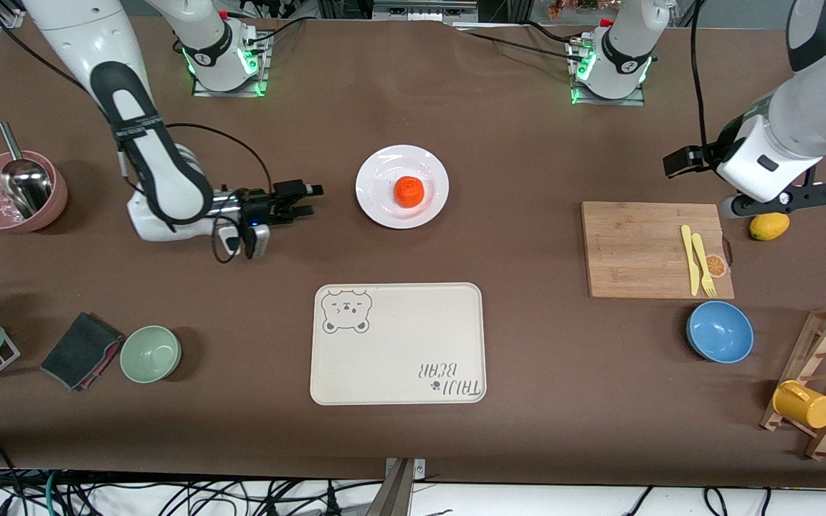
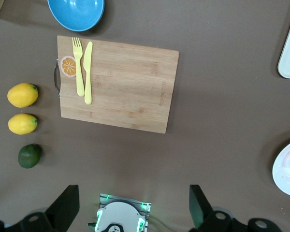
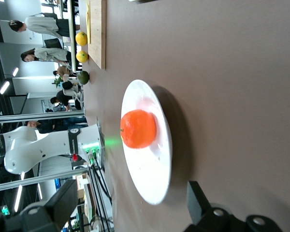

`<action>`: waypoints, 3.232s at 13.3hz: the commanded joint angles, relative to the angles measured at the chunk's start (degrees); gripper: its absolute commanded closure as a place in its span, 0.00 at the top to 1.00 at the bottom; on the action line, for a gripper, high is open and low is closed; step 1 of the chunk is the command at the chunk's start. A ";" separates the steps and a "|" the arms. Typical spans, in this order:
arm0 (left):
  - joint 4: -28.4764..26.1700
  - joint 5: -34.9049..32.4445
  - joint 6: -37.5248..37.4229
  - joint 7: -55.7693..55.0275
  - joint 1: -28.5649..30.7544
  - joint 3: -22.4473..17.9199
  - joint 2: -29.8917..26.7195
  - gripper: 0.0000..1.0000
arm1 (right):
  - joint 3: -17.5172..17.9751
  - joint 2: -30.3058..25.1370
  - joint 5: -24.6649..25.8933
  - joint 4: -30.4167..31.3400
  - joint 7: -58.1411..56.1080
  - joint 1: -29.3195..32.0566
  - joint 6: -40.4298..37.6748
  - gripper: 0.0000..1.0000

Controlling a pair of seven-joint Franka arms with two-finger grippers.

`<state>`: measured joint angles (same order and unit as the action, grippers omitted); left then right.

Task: Place orange and plate with both arms
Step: 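Raise the left gripper away while the right gripper reaches the plate rim, then grip the white plate rim with the right gripper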

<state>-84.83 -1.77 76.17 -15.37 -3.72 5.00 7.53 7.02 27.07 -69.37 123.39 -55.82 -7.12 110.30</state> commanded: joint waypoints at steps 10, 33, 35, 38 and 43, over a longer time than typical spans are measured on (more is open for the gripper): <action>-5.00 1.86 5.30 0.69 2.84 0.02 -3.76 1.00 | 0.01 6.59 -16.94 1.51 -12.91 -9.23 8.00 0.73; -5.09 2.21 4.25 0.87 3.99 0.10 -3.76 1.00 | 0.01 7.74 -17.82 0.98 -13.96 -13.44 14.51 0.09; -5.17 2.21 4.25 0.87 3.99 0.10 -3.76 1.00 | 0.01 7.73 -17.82 0.98 -14.05 -13.45 14.51 0.06; -5.17 2.30 4.07 0.87 4.08 0.10 -3.76 1.00 | 0.01 7.56 -17.82 0.98 -14.84 -13.45 14.33 0.01; -5.17 2.30 4.07 0.87 4.25 0.10 -3.76 1.00 | 0.01 7.21 -17.82 0.80 -15.02 -13.45 14.16 0.00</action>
<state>-88.50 -1.12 80.39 -14.94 -0.09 4.96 5.51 7.10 34.75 -85.82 124.34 -69.73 -19.93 124.22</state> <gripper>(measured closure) 0.000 0.960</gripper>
